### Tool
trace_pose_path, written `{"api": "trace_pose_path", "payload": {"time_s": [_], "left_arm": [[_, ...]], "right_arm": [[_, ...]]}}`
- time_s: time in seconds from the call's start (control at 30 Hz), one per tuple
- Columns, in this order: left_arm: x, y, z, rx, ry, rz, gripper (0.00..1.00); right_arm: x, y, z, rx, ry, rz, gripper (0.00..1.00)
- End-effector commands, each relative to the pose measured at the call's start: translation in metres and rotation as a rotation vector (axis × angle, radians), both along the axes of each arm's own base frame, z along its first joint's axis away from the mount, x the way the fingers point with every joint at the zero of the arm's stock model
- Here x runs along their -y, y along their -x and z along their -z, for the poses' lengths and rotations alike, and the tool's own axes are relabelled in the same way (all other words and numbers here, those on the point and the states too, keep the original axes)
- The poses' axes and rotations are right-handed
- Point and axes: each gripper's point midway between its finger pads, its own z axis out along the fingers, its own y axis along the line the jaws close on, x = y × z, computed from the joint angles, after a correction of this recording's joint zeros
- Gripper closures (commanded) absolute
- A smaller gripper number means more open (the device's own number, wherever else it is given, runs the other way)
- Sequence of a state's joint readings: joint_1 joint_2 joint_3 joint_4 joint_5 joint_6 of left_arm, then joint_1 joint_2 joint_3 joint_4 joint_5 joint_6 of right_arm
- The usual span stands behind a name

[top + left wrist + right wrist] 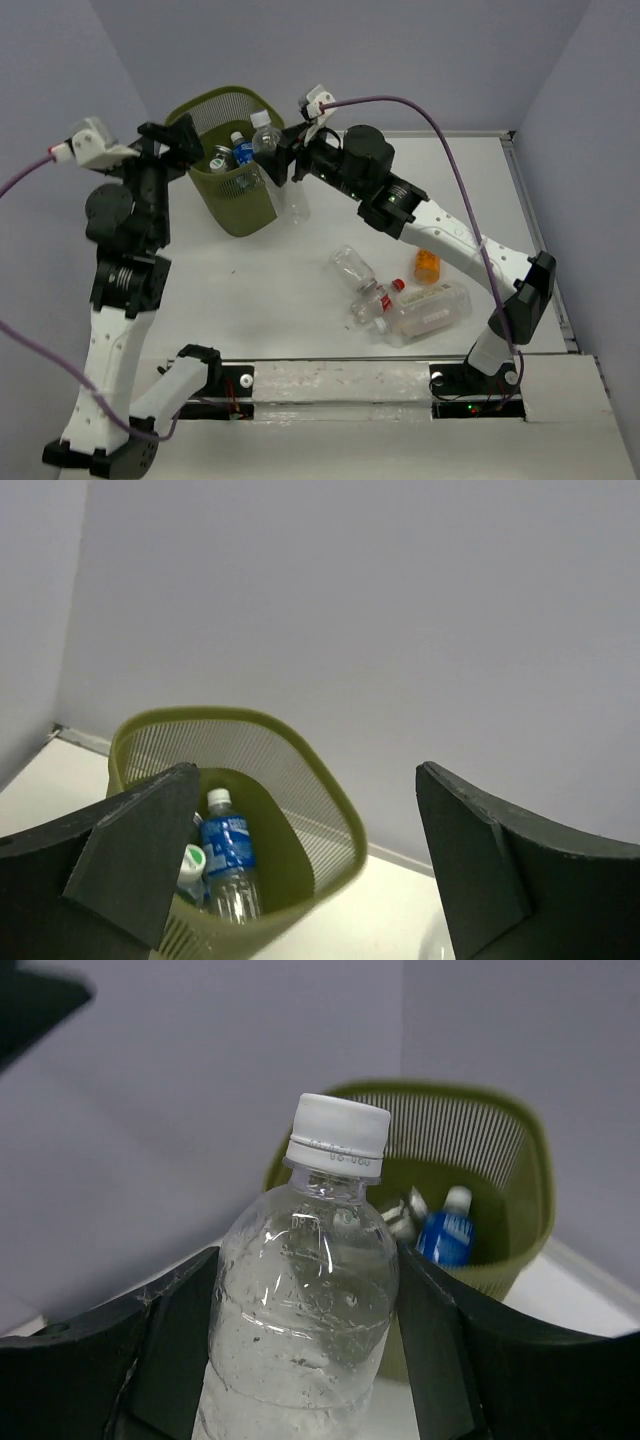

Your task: Put the plastic bottles in the bin

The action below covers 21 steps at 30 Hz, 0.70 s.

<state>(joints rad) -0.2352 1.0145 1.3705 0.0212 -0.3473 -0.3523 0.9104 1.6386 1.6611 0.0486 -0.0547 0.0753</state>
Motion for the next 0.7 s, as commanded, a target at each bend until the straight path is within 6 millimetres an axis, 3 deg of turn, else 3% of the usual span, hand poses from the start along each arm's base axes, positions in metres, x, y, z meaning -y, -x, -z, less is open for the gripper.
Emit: {"api": "trace_pose_path", "payload": {"time_s": [0.0,0.03,0.07,0.1,0.13,0.17,0.2,0.23,0.27,0.3,0.33,0.37,0.4,0.43,0.5,0.6,0.63,0.67], "left_arm": [[0.023,0.049,0.056,-0.093,0.009,0.191,0.01],[0.025,0.056,0.072,-0.124,0.011,0.212,0.01],[0.035,0.059,0.111,-0.215,-0.001,0.267,0.01],[0.038,0.074,0.117,-0.206,0.027,0.302,0.01],[0.052,0.079,0.148,-0.266,0.028,0.38,0.01],[0.056,0.092,0.157,-0.278,0.028,0.419,0.01],[0.059,0.096,0.171,-0.31,0.037,0.437,0.01],[0.069,0.102,0.196,-0.369,0.073,0.492,0.01],[0.074,0.11,0.203,-0.371,0.09,0.531,0.01],[0.079,0.114,0.212,-0.389,0.111,0.563,0.01],[0.091,0.121,0.232,-0.442,0.157,0.631,0.01],[0.096,0.124,0.238,-0.448,0.169,0.66,0.01],[0.099,0.128,0.243,-0.454,0.181,0.682,0.01],[0.103,0.131,0.257,-0.487,0.195,0.703,0.01],[0.106,0.133,0.264,-0.5,0.199,0.725,0.01],[0.11,0.132,0.277,-0.528,0.213,0.741,0.01],[0.113,0.133,0.278,-0.533,0.219,0.759,0.01],[0.117,0.132,0.278,-0.531,0.222,0.778,0.01]], "right_arm": [[-0.014,-0.031,-0.087,0.285,-0.153,0.084,0.58],[-0.016,-0.04,-0.095,0.32,-0.153,0.12,0.58],[-0.014,-0.038,-0.133,0.384,-0.219,0.125,0.58],[-0.035,-0.053,-0.118,0.39,-0.205,0.118,0.58],[-0.041,-0.057,-0.125,0.412,-0.223,0.121,0.58],[-0.038,-0.045,-0.166,0.493,-0.298,0.087,0.59],[-0.06,-0.061,-0.144,0.492,-0.28,0.082,0.59],[-0.063,-0.064,-0.147,0.521,-0.294,0.089,0.59],[-0.056,-0.067,-0.162,0.56,-0.335,0.112,0.58],[-0.068,-0.078,-0.145,0.569,-0.345,0.119,0.54],[-0.066,-0.09,-0.137,0.567,-0.355,0.14,0.48],[-0.067,-0.1,-0.127,0.557,-0.363,0.151,0.39],[-0.076,-0.115,-0.104,0.51,-0.369,0.141,0.16],[-0.072,-0.131,-0.092,0.484,-0.36,0.153,0.06],[-0.078,-0.143,-0.07,0.437,-0.308,0.141,0.0],[-0.073,-0.134,-0.076,0.446,-0.29,0.124,0.0],[-0.075,-0.135,-0.063,0.427,-0.259,0.12,0.0],[-0.061,-0.122,-0.09,0.452,-0.286,0.122,0.0]]}}
